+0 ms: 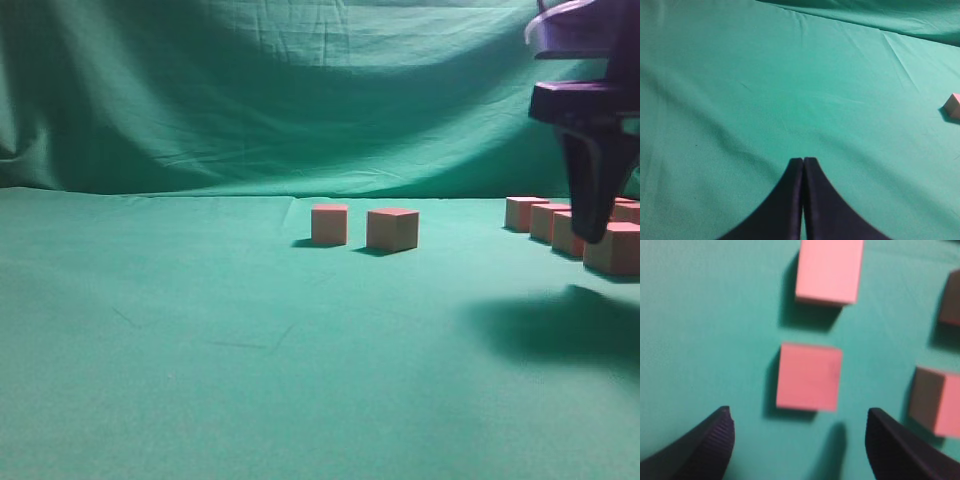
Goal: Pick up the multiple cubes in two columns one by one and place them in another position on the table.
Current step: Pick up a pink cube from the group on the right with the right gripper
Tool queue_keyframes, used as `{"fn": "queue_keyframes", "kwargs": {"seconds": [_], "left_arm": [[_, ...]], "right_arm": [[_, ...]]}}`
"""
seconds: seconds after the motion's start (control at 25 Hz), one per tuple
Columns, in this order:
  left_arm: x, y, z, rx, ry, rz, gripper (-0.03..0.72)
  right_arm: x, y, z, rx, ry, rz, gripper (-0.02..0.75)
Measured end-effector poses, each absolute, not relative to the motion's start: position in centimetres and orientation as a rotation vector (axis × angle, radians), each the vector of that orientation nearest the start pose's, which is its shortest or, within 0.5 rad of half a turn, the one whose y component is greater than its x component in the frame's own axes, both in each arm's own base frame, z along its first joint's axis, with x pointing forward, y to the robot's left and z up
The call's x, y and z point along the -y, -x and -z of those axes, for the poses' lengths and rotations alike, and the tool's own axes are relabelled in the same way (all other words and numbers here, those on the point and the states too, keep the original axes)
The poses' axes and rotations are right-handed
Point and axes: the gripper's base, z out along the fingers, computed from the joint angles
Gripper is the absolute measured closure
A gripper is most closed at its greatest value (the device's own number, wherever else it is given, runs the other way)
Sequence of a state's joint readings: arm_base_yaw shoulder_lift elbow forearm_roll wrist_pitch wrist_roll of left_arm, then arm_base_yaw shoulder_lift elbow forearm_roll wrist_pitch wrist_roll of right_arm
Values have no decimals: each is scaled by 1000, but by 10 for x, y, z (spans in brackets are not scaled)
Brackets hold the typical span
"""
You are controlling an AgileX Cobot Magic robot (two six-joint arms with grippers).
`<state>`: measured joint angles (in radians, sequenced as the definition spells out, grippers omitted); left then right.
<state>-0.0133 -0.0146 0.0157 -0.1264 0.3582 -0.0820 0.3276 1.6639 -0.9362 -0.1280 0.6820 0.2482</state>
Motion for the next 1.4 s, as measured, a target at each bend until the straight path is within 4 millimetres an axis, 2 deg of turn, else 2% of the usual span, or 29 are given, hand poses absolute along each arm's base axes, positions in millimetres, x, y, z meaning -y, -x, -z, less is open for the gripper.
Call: {"fn": "queue_keyframes", "kwargs": {"seconds": [0.2, 0.44, 0.64, 0.76, 0.92, 1.04, 1.16, 1.4], "left_arm": [[5, -53, -177, -1839, 141, 190, 688], [5, -53, -177, -1839, 141, 190, 688], [5, -53, -177, -1839, 141, 190, 688], [5, -53, -177, -1839, 141, 190, 688], [5, -53, -177, -1839, 141, 190, 688], [5, -53, -177, -1839, 141, 190, 688], [5, -53, -177, -1839, 141, 190, 688], [5, -53, -177, -1839, 141, 190, 688]], "right_arm": [[-90, -311, -169, -2866, 243, 33, 234], [-93, -320, -155, -2896, 247, 41, 234], [-93, -322, -156, -2892, 246, 40, 479], [-93, -321, -158, -2920, 245, 55, 478], [-95, -329, -176, -2955, 239, 81, 478], [-107, -333, -198, -2988, 292, 91, 478], [-132, -335, -223, -2964, 382, 68, 478], [-199, -333, -277, -2771, 562, -68, 478]]}}
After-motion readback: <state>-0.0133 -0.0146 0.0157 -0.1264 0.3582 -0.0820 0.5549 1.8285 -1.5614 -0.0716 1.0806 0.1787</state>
